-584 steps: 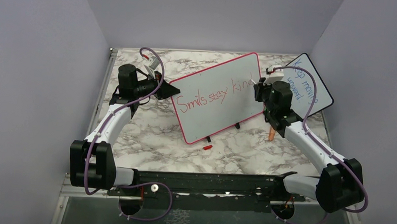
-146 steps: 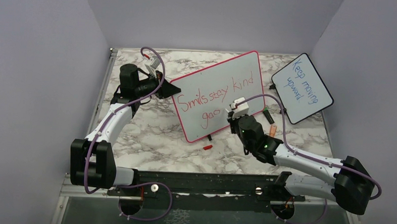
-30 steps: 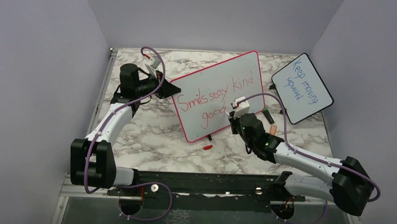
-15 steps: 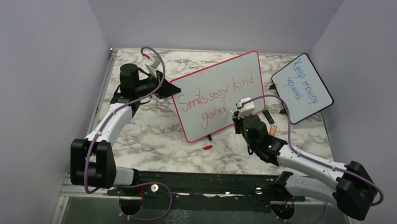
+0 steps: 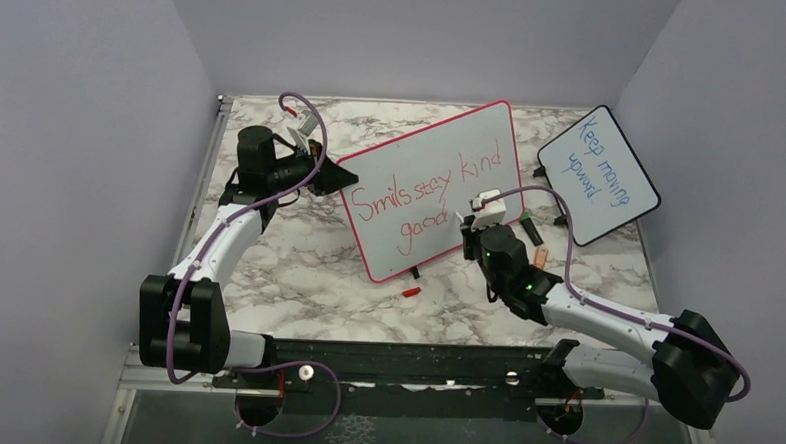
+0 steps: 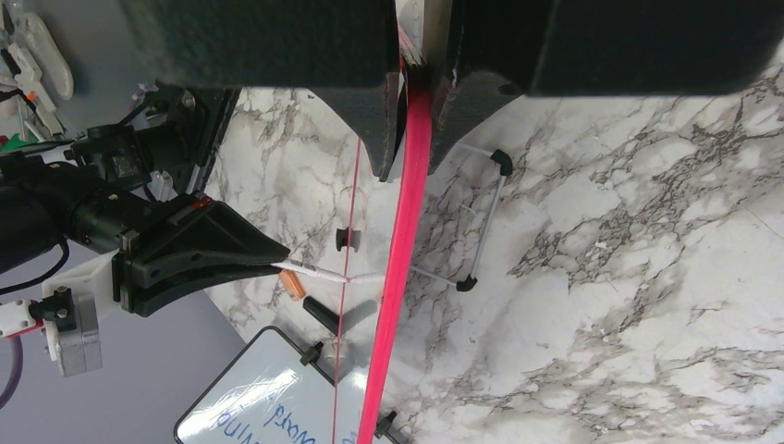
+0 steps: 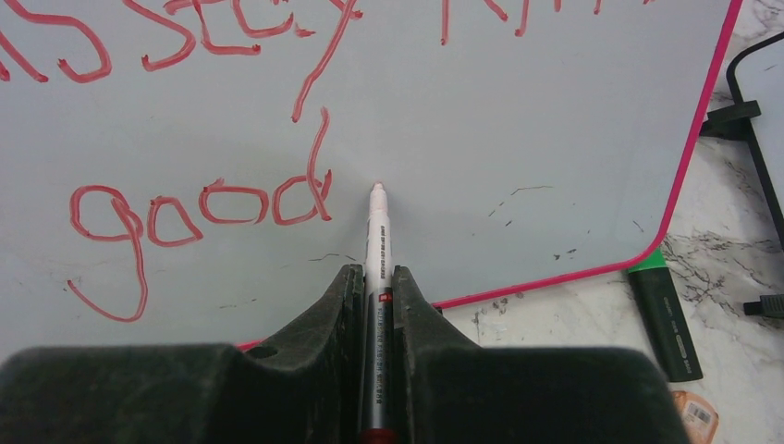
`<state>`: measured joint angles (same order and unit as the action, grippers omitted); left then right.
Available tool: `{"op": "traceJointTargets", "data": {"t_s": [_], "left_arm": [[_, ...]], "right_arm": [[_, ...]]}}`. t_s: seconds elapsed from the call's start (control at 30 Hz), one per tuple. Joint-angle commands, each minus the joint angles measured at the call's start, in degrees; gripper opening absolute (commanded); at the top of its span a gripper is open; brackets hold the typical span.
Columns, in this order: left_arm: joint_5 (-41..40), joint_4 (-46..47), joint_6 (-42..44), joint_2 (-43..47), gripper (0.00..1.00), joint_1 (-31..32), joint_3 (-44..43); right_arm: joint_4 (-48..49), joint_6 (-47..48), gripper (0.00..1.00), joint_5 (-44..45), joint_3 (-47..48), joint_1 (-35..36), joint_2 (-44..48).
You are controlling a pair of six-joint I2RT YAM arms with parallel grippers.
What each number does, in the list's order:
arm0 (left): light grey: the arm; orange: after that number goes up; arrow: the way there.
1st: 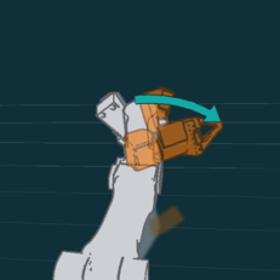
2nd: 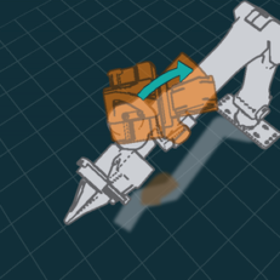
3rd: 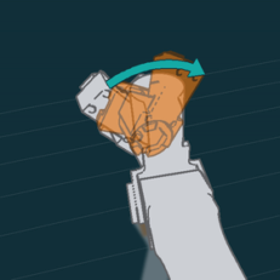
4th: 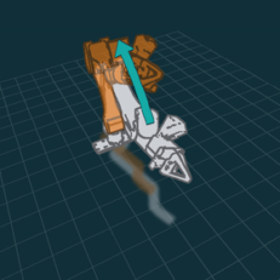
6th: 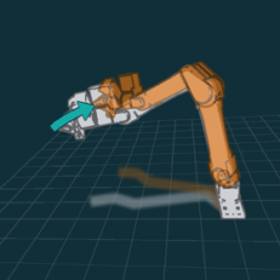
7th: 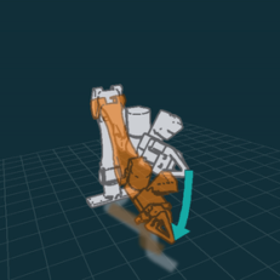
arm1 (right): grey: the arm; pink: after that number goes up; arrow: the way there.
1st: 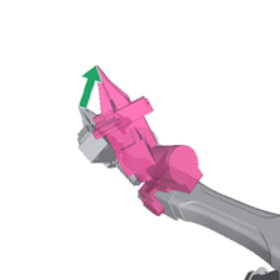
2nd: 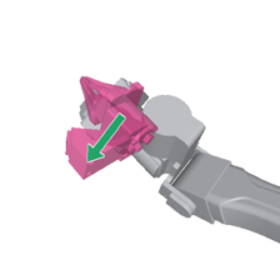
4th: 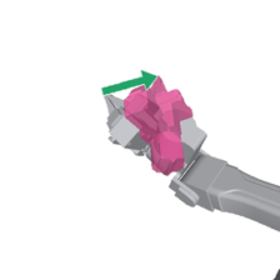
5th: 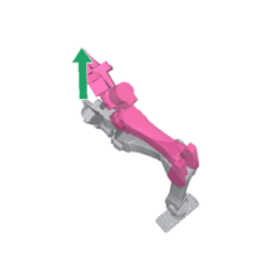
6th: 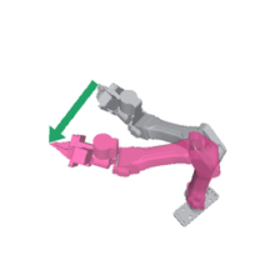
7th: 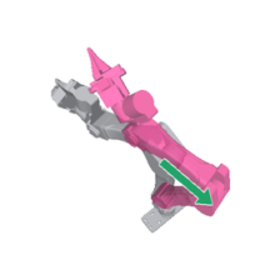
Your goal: Write a sentence on the whiteboard
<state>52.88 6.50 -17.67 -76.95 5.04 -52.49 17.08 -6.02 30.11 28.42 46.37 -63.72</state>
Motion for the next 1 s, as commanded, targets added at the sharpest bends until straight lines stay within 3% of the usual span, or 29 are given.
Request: {"op": "traceJointTargets", "data": {"t_s": [0.0,0.2,0.53,0.97], "left_arm": [[-10.17,-6.41,8.71,-2.79,0.0,0.85,1.36],[-10.21,-6.41,8.62,-2.78,0.0,0.88,1.32],[-11.94,-6.41,8.05,-1.83,0.02,0.8,1.25],[-16.86,-9.48,9.13,5.42,0.51,0.86,-0.19]], "right_arm": [[3.21,-1.29,0.01,-1.55,-0.09,-0.57,-2.6],[0.62,-2.24,0.01,-1.62,-0.13,-0.6,-1.15],[-8.59,-2.61,0.01,0.59,0.62,-0.66,10.27],[-20.65,-3.18,0.01,1.48,5.0,-0.65,21.67]]}}
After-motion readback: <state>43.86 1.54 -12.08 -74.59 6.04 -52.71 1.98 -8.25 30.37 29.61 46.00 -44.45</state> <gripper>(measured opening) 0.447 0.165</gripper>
